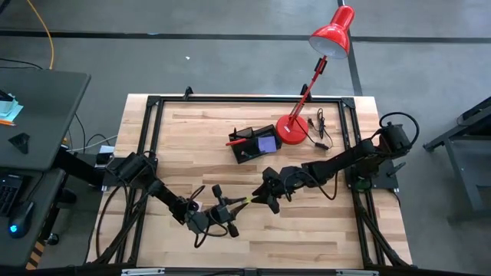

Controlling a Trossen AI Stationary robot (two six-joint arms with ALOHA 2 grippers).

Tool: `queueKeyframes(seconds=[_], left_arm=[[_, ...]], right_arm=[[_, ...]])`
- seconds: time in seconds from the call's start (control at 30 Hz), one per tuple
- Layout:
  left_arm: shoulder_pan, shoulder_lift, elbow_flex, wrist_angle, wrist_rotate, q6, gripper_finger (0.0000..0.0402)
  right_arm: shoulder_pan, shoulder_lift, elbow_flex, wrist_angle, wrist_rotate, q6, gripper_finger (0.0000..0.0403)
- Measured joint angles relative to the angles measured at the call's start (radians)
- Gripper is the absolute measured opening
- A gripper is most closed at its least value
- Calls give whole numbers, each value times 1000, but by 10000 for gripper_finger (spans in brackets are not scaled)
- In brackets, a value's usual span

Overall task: Pick and place office supplies into organizer
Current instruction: Put the yellow eraser into the black desk organizer

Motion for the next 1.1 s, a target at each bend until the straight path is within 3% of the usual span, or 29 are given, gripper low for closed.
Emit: queueKeyframes(seconds=[0.17, 0.4, 0.53, 0.8, 1.1], left_arm=[[0, 0, 45, -11, -8, 84, 51], [0, 0, 70, -74, -7, 84, 51], [1, 0, 70, -87, -5, 62, 51], [1, 0, 70, -93, -7, 65, 51], [0, 0, 70, -92, -30, 83, 58]], right_arm=[[-4, -1, 0, 9, -14, 0, 139], [-4, -1, 0, 23, -30, -3, 135], [-4, -1, 0, 32, -21, -11, 109], [-4, -1, 0, 36, -35, -30, 12], [-5, -1, 0, 33, -22, -54, 7]])
